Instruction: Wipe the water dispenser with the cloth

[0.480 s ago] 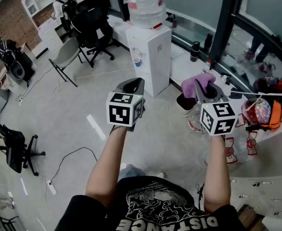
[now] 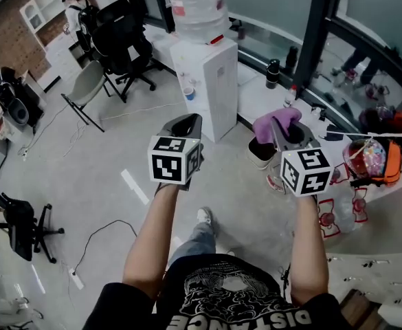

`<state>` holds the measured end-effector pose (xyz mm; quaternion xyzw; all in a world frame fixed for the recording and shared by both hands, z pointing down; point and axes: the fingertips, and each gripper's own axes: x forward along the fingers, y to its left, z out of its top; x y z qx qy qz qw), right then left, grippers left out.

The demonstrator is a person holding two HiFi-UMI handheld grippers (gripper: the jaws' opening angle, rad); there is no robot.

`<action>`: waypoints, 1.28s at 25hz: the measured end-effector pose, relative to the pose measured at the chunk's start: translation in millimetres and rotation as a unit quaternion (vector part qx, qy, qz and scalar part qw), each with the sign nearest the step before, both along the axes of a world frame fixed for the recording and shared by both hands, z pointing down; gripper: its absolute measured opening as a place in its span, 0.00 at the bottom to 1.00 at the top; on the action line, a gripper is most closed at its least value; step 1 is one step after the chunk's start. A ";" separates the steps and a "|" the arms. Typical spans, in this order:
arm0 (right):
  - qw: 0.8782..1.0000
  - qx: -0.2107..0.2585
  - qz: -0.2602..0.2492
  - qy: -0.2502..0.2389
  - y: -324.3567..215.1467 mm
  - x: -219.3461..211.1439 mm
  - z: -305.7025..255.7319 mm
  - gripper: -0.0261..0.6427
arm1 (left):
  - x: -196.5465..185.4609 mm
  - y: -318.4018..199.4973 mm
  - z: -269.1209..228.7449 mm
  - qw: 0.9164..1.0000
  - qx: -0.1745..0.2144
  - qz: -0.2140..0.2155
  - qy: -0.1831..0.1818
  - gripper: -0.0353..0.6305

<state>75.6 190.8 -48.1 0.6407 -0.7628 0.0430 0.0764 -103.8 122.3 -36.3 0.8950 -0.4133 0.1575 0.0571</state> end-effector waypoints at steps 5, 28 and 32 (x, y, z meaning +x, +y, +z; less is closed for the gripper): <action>1.000 -0.009 0.009 0.010 -45.5 4.0 7.9 0.10 | 10.3 -50.0 10.5 1.000 -0.006 0.015 0.005 0.09; 0.997 -0.054 0.045 0.015 -282.1 -4.2 23.2 0.10 | 27.2 -290.0 42.1 0.996 -0.048 0.079 0.008 0.09; 0.998 -0.054 0.037 0.020 -302.6 3.9 25.7 0.10 | 38.1 -302.5 50.4 0.996 -0.049 0.081 0.002 0.09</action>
